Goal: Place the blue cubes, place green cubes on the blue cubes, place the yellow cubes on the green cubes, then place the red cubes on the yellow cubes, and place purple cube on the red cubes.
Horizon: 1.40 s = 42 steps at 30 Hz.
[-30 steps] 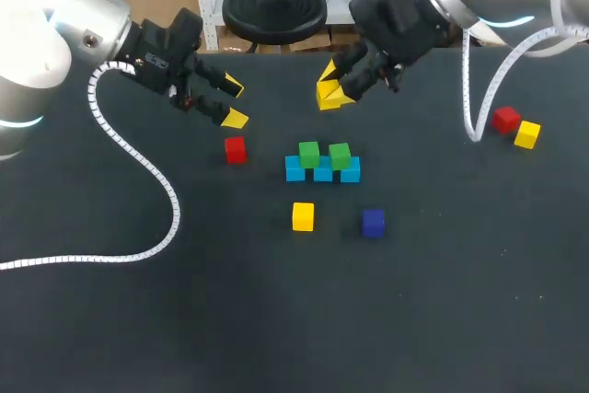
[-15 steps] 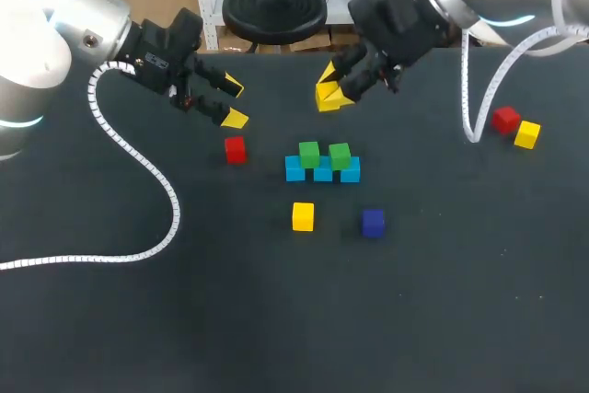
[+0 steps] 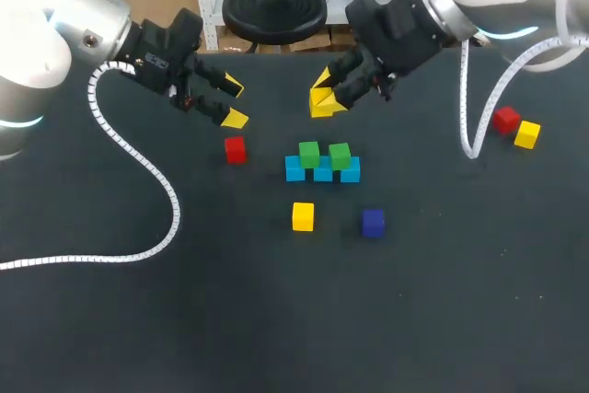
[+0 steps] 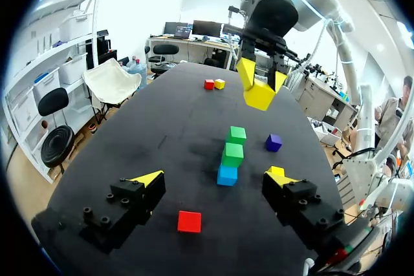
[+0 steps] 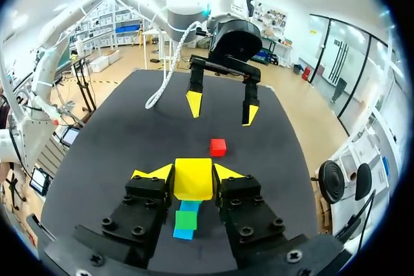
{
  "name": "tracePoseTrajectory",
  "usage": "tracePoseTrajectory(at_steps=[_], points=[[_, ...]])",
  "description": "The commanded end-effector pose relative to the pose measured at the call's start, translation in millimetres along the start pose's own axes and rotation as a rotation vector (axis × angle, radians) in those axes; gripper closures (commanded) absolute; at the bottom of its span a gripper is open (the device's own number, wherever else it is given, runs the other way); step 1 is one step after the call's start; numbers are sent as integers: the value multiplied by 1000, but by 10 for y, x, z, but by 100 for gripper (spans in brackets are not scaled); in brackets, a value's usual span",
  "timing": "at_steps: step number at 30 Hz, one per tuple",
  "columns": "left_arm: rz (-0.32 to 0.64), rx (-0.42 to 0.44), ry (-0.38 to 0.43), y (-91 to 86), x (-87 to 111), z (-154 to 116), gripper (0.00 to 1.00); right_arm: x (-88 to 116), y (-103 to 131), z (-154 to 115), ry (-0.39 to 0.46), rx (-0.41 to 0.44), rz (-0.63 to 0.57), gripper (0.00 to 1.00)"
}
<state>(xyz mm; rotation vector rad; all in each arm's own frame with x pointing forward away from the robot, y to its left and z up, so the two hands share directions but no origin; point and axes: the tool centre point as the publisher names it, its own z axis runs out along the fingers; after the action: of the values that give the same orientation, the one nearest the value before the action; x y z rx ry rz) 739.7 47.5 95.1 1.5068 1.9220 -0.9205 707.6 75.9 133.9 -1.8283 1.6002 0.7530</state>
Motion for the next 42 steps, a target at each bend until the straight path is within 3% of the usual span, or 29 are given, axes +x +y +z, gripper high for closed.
tracePoseTrajectory(at_steps=[1, 23, 42], points=[[-1, 3, 3, 16, -5, -1, 0, -10, 88, 17, -3, 15, 14, 100], [-1, 3, 3, 16, -5, -1, 0, 118, 421, 47, -8, 24, 100, 100], [-1, 3, 3, 16, -5, -1, 0, 313, 485, 142, 29, -8, 143, 100]])
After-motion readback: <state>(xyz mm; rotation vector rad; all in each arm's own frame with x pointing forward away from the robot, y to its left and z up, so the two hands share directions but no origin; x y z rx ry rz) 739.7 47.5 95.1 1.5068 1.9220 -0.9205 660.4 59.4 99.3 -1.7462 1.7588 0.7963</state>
